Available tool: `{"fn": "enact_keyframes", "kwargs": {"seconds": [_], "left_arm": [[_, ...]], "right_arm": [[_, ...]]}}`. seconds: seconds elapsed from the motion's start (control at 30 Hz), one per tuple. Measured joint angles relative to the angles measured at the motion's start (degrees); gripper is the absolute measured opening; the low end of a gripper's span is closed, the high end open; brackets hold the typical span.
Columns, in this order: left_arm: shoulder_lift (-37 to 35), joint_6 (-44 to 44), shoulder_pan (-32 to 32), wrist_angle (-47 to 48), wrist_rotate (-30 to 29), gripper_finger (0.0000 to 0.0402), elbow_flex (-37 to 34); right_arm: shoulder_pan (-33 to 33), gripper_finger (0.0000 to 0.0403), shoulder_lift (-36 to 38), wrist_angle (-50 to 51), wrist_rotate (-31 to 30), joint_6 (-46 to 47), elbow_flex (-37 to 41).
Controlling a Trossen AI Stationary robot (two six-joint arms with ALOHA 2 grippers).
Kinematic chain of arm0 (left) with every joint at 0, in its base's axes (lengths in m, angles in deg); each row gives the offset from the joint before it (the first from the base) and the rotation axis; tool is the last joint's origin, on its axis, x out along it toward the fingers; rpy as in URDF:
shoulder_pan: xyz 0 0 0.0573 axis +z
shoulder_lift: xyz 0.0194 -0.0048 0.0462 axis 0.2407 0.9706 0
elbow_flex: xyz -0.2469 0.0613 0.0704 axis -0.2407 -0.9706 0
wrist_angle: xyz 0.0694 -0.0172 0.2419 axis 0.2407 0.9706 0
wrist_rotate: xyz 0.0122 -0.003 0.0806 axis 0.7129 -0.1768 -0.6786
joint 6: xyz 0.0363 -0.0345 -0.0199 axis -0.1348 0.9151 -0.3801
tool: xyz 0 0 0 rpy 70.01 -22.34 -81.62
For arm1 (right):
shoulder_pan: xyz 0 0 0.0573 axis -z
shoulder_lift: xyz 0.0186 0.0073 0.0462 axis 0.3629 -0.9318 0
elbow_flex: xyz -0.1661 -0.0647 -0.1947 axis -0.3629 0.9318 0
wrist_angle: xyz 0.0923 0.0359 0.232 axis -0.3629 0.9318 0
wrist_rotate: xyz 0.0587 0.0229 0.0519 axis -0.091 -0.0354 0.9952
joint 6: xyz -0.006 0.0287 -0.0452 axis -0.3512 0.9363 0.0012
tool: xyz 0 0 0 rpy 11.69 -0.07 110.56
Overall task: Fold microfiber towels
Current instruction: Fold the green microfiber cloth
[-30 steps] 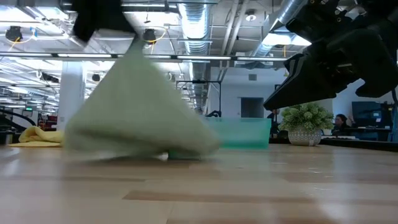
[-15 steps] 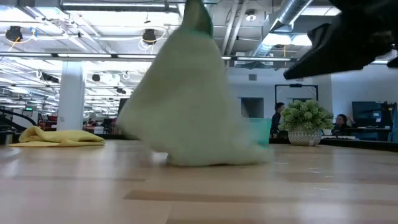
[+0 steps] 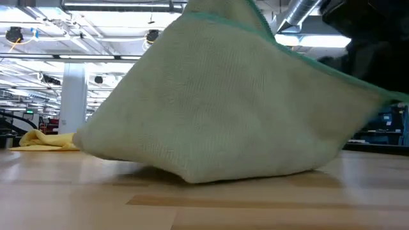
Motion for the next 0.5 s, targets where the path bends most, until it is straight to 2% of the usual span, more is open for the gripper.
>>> {"fn": "enact_keyframes", "kwargs": {"seconds": [0.07, 0.13, 0.23, 0.27, 0.3, 0.37, 0.5], "left_arm": [[0.0, 0.0, -0.3, 1.1, -1.7, 0.0000, 0.0], [0.0, -0.3, -0.7, 2.4, -8.8, 0.0000, 0.0], [0.0, 1.1, -2.1, 6.2, -31.9, 0.0000, 0.0], [0.0, 2.7, -2.3, 7.3, -39.0, 0.0000, 0.0], [0.0, 3.9, -2.6, 8.0, -43.2, 0.0000, 0.0], [0.1, 4.1, -3.1, 8.2, -47.0, 0.0000, -0.1], [0.1, 1.1, -3.7, 4.9, -45.2, 0.0000, -0.1]], "right_arm": [[0.8, 0.0061, -0.7, 0.2, 8.2, 0.0, 0.0], [1.2, 0.0076, -0.8, 1.3, 16.7, 0.5, 0.0], [0.6, 0.0098, 0.0, 2.3, 25.2, 2.8, 0.0], [0.1, 0.0104, 0.4, 1.5, 26.1, 2.8, 0.0], [-0.4, 0.0110, 0.5, 0.7, 26.2, 2.4, -0.1], [-1.0, 0.0120, 0.6, 0.6, 25.6, 1.1, -0.3], [-0.7, 0.0129, 0.4, 4.1, 19.3, -1.1, 0.0]]}}
